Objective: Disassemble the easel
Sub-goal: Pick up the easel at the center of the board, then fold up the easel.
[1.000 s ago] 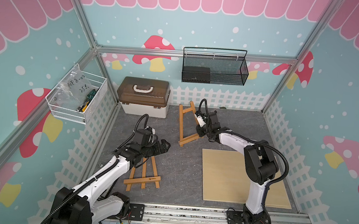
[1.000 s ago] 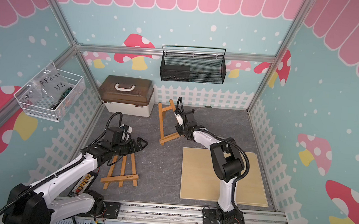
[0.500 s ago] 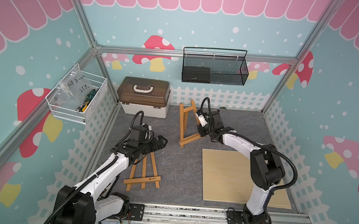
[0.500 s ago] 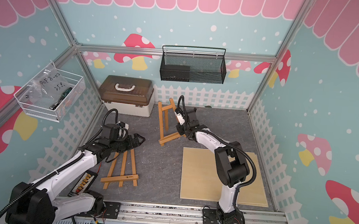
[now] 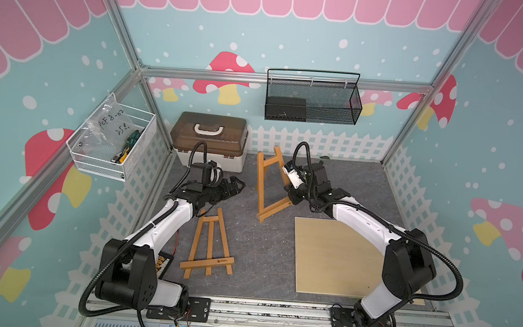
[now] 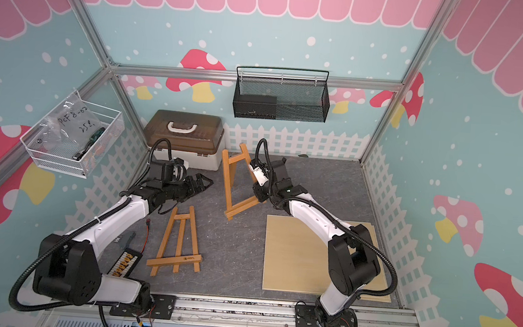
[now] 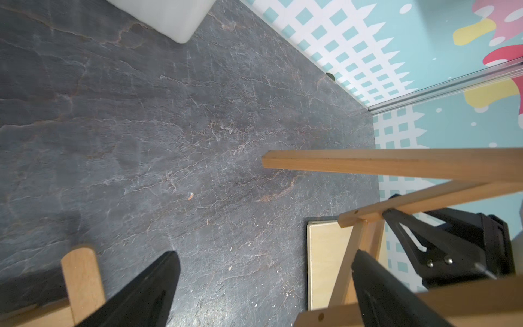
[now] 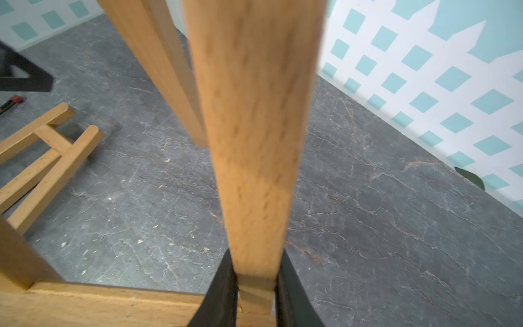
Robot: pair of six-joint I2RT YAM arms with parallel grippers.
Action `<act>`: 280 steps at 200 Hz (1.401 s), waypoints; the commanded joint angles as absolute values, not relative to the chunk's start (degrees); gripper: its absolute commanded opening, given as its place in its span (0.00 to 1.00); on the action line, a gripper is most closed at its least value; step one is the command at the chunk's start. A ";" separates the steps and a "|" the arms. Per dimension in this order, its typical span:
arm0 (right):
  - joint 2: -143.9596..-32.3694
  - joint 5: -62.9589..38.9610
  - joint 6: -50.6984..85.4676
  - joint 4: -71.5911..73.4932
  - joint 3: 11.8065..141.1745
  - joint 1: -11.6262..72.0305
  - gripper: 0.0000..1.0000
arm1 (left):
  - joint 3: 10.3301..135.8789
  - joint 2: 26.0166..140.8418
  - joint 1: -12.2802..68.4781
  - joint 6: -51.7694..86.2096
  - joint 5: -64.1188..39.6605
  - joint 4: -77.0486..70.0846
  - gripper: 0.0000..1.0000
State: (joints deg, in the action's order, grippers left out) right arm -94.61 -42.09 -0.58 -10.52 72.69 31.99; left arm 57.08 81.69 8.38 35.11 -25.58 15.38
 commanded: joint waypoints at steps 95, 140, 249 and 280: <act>-89.30 -43.68 5.28 -6.29 73.77 36.75 0.13 | 58.35 89.07 13.10 37.28 -32.05 7.59 0.81; -90.26 -43.09 6.54 -4.00 73.48 36.78 0.13 | 57.20 90.78 16.79 39.37 -34.35 2.78 0.76; -85.87 -38.53 14.60 4.26 52.27 38.01 0.12 | 45.49 91.69 24.85 39.24 -35.21 -2.98 0.73; -86.49 -35.99 16.38 4.88 49.26 38.84 0.12 | 41.64 93.89 25.80 41.56 -34.56 -8.12 0.71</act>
